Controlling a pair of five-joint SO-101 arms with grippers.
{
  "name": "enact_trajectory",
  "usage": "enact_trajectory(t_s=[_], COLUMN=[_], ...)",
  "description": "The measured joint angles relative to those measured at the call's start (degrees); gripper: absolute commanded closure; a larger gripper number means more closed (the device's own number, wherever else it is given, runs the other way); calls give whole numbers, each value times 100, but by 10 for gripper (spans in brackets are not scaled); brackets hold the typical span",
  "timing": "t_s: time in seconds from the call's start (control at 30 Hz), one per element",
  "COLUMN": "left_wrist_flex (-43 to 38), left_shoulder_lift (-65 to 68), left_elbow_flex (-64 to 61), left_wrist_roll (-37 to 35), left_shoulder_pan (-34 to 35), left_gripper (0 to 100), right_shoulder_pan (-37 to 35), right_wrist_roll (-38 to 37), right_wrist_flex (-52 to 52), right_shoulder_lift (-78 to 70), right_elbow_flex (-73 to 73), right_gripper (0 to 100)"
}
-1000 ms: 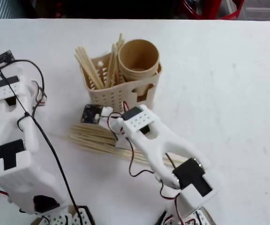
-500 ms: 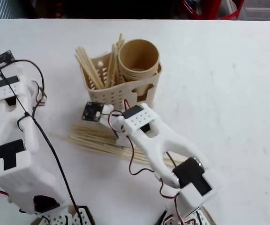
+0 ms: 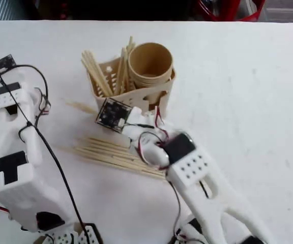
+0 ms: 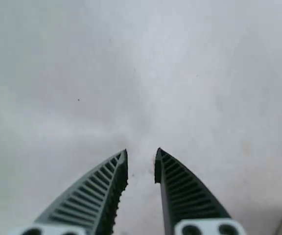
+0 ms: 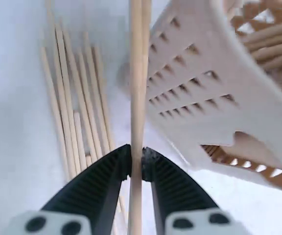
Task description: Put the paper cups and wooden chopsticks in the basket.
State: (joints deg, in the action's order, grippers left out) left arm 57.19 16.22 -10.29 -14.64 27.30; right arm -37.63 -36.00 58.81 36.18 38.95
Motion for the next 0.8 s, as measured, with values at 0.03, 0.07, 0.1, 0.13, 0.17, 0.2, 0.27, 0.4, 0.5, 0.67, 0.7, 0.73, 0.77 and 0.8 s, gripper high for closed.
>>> enact_trajectory(t_s=[0.03,0.07,0.1,0.13,0.17,0.2,0.27,0.4,0.5,0.67,0.7,0.73,0.77,0.8], left_wrist_flex=[0,0,0,0,0,0,0,0,0,0,0,0,0,0], left_shoulder_lift=[0,0,0,0,0,0,0,0,0,0,0,0,0,0], left_elbow_flex=[0,0,0,0,0,0,0,0,0,0,0,0,0,0], left_wrist_roll=[0,0,0,0,0,0,0,0,0,0,0,0,0,0], left_shoulder_pan=[0,0,0,0,0,0,0,0,0,0,0,0,0,0], left_gripper=[891,891,891,891,892,892,892,892,893,893,893,893,893,893], right_shoulder_pan=[-70,-149,-237,-325,-352,-369,-334,-387,-378,-369,-378,-369,-343,-316], right_wrist_roll=[62,141,237,325,457,607,888,1459,1934,2514,2585,2620,2646,2664], right_wrist_flex=[0,0,0,0,0,0,-70,-826,-1582,-2822,-3103,-3376,-3640,-3895], right_shoulder_lift=[264,475,624,712,738,721,580,-88,-510,-607,-615,-624,-651,-686], right_elbow_flex=[-9,-88,-237,-448,-730,-1046,-1776,-3077,-3464,-3165,-2963,-2743,-2514,-2295], right_gripper=[982,982,982,982,982,982,982,981,981,981,981,981,981,981])
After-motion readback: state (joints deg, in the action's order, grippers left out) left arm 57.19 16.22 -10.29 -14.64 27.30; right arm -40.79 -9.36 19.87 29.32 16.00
